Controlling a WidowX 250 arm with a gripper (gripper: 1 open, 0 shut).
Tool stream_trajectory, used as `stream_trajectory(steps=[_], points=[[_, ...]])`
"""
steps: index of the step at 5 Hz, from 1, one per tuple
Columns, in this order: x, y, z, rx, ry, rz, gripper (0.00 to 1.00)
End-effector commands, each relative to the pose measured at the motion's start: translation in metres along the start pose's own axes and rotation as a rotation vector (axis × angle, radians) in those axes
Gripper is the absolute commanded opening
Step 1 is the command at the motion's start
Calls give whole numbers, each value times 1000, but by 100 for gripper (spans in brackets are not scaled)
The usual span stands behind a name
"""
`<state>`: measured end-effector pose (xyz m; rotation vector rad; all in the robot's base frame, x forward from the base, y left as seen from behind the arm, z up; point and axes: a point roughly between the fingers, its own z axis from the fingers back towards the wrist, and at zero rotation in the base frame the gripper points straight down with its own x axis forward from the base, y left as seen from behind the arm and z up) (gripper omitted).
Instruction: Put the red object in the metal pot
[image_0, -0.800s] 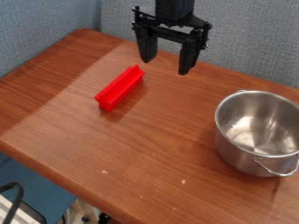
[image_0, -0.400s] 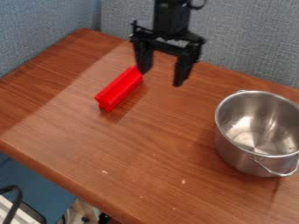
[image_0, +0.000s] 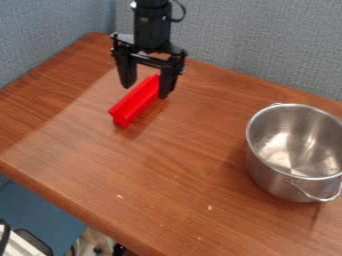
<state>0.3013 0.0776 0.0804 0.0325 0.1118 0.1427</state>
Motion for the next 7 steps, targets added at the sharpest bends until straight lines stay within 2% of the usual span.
stream_trajectory(steps=[1,4,5,7], points=[[12,16,11,28,-81,17,100],[20,29,-6,52,-84,20,100],[24,32,-13,51,-88,19,100],[28,32,-17,29,-84,10,100]])
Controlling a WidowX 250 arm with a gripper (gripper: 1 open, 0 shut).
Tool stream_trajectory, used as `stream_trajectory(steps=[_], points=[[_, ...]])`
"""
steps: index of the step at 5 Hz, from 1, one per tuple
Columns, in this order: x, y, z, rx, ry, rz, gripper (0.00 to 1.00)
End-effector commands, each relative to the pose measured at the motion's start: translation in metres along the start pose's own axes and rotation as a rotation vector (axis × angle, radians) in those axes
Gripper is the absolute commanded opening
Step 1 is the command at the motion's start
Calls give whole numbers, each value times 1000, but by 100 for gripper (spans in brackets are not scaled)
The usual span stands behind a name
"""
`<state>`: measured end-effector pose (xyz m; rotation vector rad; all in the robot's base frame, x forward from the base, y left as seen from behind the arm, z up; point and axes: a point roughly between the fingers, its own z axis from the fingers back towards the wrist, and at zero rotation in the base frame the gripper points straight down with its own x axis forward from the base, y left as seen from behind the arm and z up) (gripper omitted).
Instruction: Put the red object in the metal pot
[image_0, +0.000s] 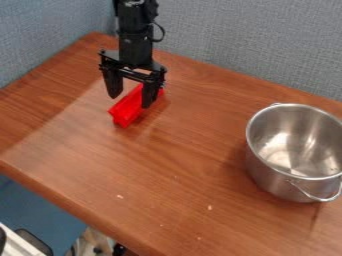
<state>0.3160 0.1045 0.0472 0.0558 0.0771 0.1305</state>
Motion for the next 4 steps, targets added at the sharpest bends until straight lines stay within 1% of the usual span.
stream_trajectory(steps=[1,4], points=[[7,8,16,3,-48,16,100],[8,8,19,-14,-51,6,100]])
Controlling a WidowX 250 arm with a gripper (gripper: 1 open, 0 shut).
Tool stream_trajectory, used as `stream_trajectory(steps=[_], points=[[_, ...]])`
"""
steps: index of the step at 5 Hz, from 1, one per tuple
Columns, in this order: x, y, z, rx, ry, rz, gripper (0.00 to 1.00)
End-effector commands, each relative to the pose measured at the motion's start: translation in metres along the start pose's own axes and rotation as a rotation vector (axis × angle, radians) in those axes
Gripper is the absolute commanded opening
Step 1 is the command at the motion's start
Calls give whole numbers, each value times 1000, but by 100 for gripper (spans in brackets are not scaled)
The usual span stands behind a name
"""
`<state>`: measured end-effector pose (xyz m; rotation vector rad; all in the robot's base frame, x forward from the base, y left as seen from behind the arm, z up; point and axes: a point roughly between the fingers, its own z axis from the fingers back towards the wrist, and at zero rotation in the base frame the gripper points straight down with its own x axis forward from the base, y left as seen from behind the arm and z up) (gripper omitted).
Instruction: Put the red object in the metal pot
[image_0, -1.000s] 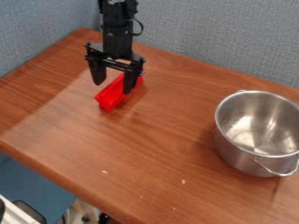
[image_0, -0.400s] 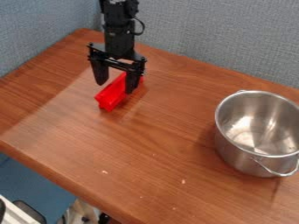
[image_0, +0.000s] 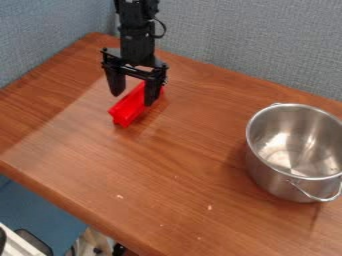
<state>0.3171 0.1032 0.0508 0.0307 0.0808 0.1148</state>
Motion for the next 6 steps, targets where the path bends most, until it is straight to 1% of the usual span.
stream_trajectory(steps=[1,4,5,6], points=[[8,9,16,6,-59,19,100],[11,7,12,-7,-66,13,100],[11,7,15,-6,-71,10,100],[12,6,13,-6,-70,14,100]])
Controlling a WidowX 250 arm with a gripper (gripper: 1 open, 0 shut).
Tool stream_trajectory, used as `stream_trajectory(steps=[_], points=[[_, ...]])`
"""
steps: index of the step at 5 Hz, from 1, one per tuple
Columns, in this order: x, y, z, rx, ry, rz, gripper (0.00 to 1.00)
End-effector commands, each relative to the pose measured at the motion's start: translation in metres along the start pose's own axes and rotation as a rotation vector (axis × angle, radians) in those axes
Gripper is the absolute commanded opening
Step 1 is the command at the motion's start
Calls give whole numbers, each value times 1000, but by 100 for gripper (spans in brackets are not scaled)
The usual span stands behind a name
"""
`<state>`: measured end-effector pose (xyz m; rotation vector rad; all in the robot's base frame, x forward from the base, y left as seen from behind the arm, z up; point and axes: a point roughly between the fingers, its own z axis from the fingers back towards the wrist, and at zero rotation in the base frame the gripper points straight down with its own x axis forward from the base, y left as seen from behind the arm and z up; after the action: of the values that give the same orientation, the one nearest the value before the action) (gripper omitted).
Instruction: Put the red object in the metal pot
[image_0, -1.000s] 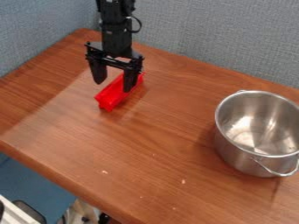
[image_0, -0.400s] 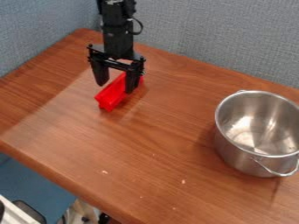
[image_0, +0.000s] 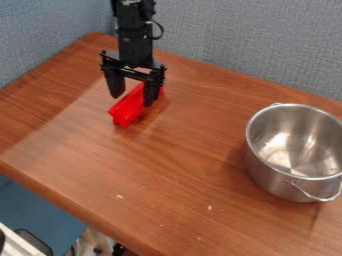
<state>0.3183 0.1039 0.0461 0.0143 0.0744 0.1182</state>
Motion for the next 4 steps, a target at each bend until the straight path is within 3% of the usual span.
stream_trajectory(steps=[1,2,3,4], points=[[11,5,16,10,-63,15,100],[11,4,14,9,-61,19,100],[12,4,12,7,-63,22,0],[12,3,13,5,-62,25,0]])
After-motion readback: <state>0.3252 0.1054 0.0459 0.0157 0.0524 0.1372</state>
